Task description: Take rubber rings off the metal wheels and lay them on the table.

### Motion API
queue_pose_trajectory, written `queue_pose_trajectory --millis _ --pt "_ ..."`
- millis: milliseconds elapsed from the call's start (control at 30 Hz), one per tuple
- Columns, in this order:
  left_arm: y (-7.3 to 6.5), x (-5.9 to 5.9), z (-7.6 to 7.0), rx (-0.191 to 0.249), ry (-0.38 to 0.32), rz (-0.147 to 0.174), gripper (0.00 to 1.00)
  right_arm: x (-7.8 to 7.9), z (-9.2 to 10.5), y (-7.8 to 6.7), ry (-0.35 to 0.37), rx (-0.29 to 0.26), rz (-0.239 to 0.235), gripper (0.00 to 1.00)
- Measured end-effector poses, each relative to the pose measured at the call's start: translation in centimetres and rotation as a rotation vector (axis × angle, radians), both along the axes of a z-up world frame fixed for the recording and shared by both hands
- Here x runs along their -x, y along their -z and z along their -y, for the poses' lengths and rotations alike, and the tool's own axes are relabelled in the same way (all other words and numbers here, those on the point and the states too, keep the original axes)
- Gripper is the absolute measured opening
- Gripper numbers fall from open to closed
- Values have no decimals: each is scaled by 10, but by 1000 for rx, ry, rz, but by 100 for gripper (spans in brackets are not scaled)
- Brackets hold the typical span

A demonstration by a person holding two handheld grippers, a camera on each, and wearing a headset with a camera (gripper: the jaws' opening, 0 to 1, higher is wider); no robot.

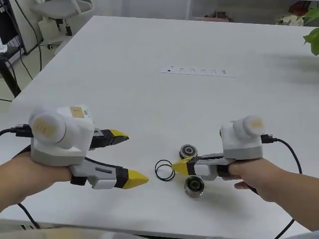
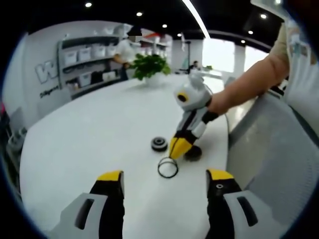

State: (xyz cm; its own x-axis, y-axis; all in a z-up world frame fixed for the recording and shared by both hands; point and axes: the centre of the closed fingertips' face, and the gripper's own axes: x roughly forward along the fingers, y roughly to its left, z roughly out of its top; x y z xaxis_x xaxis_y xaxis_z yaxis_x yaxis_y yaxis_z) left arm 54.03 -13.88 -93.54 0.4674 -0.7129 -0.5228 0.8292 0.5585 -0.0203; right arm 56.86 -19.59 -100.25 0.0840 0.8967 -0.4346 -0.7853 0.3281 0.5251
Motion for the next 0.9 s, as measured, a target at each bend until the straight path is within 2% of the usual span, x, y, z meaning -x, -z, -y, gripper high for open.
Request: queue_pose_trajectory --millis 333,567,767,800,900 --pt "5 0 -2 -6 -3 -12 67 -1 3 9 2 36 5 0" --pt "8 1 -2 -11 0 -21 67 2 2 12 -21 79 49 3" --pt "11 3 -2 -16 3 -33 67 6 3 16 -60 120 99 8" --pt "11 3 -2 -18 4 -34 67 7 4 16 -72 129 119 8" --pt "12 4 -2 -20 6 -39 67 8 3 16 -81 136 126 11"
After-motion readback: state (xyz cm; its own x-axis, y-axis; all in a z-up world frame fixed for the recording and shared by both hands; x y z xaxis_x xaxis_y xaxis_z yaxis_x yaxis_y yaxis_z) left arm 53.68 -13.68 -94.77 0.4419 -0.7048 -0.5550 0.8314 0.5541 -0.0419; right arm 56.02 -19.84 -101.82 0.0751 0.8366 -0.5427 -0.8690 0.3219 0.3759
